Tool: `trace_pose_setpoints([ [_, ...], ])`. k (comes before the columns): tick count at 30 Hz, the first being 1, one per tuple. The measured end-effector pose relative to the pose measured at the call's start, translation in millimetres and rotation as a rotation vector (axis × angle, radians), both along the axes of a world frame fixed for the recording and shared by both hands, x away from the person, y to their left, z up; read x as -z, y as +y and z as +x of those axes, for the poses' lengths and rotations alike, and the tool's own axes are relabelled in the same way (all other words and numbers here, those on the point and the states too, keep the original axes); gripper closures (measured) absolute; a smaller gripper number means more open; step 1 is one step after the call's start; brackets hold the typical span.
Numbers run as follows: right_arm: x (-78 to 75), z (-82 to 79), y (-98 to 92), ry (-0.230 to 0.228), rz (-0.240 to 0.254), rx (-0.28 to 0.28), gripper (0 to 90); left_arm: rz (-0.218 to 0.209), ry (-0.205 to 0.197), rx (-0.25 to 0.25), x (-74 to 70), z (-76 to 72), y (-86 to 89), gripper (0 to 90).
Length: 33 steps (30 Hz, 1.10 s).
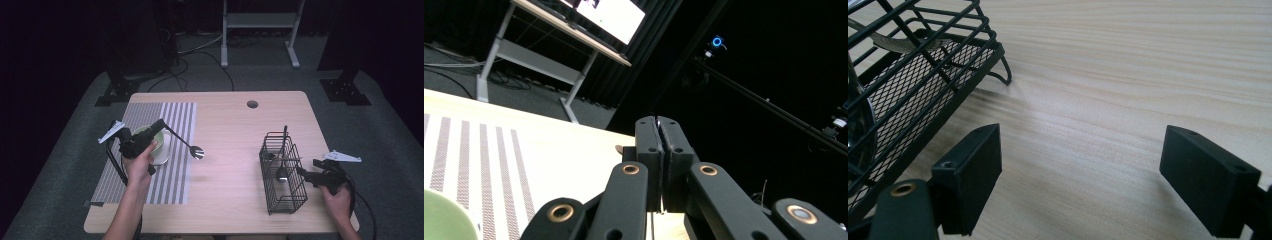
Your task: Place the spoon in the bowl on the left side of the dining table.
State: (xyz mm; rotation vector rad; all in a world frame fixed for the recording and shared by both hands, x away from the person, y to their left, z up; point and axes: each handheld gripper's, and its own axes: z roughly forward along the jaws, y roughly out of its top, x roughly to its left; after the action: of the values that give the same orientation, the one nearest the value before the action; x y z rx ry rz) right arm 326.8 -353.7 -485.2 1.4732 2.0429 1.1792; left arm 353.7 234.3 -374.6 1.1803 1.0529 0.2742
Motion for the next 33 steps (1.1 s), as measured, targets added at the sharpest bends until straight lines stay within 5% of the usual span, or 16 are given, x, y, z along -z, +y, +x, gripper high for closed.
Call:
trace_pose_setpoints([
  [33, 0.0, 0.1, 1.6, 0.002, -0.015, -0.001, 16.0, 0.01, 0.003, -0.108, -7.9, 1.6, 40.7, 89.0],
])
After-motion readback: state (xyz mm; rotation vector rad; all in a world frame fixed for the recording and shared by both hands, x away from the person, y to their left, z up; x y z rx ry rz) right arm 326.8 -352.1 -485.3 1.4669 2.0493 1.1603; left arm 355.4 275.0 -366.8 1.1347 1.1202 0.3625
